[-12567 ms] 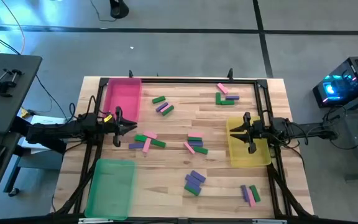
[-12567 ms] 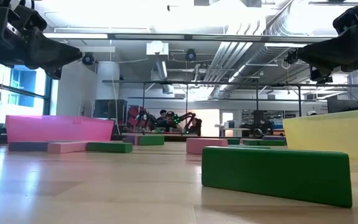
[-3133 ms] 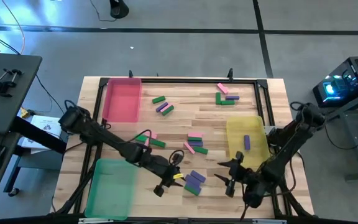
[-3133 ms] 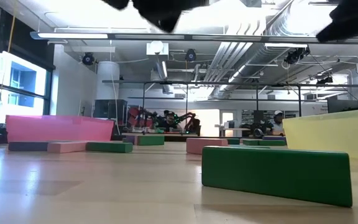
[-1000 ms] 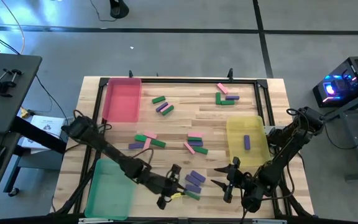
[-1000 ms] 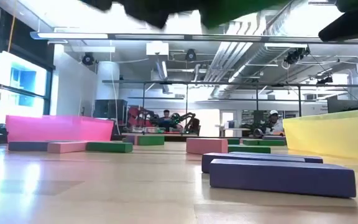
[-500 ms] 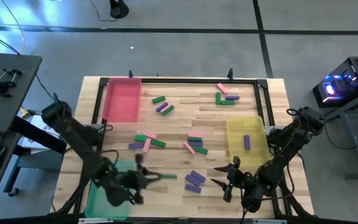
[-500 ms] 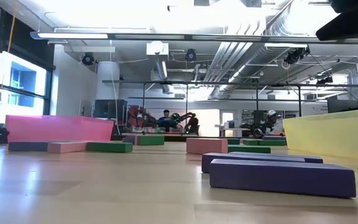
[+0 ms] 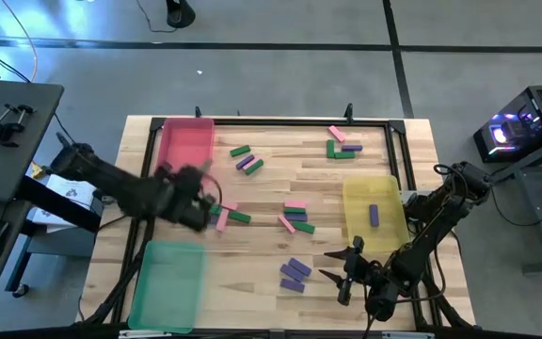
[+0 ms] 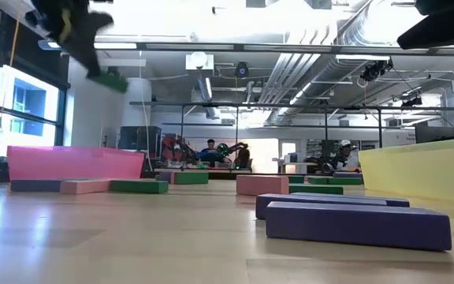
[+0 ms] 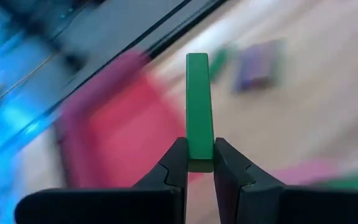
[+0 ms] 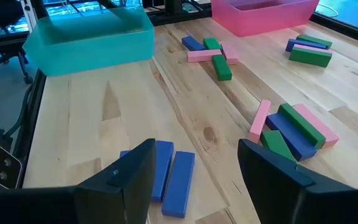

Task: Sort blocks
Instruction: Put the green block into the pink bin

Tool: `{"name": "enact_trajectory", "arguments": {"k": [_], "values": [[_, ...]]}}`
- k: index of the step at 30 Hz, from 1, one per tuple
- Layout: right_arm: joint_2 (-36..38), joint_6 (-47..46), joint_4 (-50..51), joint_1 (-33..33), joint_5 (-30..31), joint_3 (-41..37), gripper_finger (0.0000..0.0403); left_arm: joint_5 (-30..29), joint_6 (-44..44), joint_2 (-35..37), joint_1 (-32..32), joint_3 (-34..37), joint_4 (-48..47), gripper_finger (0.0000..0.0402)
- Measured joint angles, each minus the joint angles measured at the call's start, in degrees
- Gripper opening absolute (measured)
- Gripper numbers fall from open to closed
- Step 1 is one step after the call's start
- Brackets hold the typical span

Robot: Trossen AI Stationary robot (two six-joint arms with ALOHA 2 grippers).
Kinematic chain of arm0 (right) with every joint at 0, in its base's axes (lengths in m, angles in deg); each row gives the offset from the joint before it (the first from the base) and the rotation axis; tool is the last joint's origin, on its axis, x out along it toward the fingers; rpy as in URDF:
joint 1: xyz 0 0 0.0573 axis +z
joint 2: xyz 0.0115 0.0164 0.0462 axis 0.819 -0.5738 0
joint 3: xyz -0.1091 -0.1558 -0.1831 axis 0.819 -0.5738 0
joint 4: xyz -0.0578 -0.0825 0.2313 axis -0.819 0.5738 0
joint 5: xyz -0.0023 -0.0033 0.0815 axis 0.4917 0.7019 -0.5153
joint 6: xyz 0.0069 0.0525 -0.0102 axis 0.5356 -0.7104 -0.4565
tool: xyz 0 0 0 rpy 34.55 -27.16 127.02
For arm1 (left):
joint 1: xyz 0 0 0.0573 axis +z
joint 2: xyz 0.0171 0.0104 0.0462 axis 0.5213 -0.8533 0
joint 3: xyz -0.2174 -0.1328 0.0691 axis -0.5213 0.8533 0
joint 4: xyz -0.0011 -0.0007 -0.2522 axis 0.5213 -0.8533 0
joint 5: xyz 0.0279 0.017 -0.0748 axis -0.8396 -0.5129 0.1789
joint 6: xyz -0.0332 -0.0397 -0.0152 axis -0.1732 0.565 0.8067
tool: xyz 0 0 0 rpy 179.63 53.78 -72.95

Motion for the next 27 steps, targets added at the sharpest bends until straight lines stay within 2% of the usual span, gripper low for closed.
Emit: {"name": "enact_trajectory", "arguments": {"k": [6,15,20,27], "values": [[0.0,0.0,-0.6,0.0,0.0,0.0,0.0213,4.4,-5.4,0.5,16.0,5.4,0.6,0.0025],[0.0,0.0,-0.8,0.0,0.0,0.0,0.0213,10.9,-26.8,0.5,34.6,13.5,21.3,0.0026],[0.0,-0.3,-0.8,0.0,0.0,0.0,0.0213,12.7,-32.7,0.5,40.4,14.9,26.8,0.0027],[0.0,-0.5,-1.0,0.0,0.0,0.0,0.0213,15.1,-38.2,0.5,44.0,18.5,34.6,0.0028]]}}
